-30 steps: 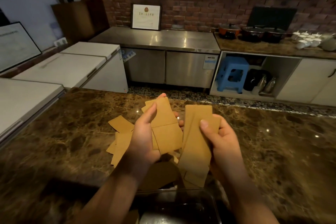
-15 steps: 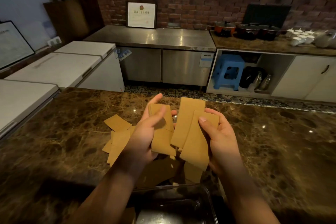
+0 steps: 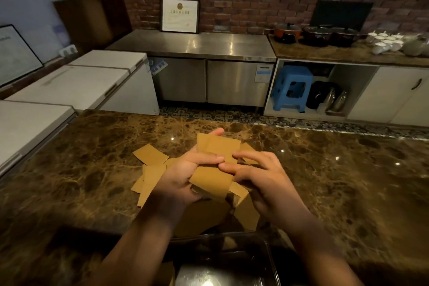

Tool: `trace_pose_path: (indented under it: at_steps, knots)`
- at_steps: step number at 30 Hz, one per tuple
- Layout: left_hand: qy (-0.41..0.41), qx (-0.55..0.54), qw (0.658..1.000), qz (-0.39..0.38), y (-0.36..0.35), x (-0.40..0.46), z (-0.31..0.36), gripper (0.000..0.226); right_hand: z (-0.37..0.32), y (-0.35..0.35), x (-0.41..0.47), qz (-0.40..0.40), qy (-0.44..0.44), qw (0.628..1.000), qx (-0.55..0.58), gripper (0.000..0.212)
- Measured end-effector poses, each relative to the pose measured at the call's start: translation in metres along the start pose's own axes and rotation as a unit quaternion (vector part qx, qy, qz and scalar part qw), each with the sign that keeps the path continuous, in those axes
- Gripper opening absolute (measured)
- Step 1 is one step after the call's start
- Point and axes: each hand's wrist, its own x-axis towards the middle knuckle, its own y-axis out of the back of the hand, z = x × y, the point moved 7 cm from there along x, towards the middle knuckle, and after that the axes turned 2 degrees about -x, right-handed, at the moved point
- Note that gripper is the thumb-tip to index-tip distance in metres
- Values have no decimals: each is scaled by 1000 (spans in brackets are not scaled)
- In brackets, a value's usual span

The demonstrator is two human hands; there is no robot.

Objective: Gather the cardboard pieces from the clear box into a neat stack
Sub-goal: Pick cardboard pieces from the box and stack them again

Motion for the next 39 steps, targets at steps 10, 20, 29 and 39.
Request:
trace_pose_path:
  at_steps: [10, 20, 29, 39]
  knots:
    - [-109, -59, 989, -82, -16, -8, 13, 56, 55, 3, -27, 275, -424, 748, 431, 7]
    - [-81, -78, 994, 10, -3, 2, 0, 27, 53, -8, -19, 235, -456, 688, 514, 26]
    - [-43, -30, 993, 104, 13, 4, -8, 43, 42, 7, -16, 251, -327, 699, 585, 19]
    - [-63, -102, 980, 160, 23, 9, -5, 53, 28, 13, -17, 227, -183, 874, 389, 44]
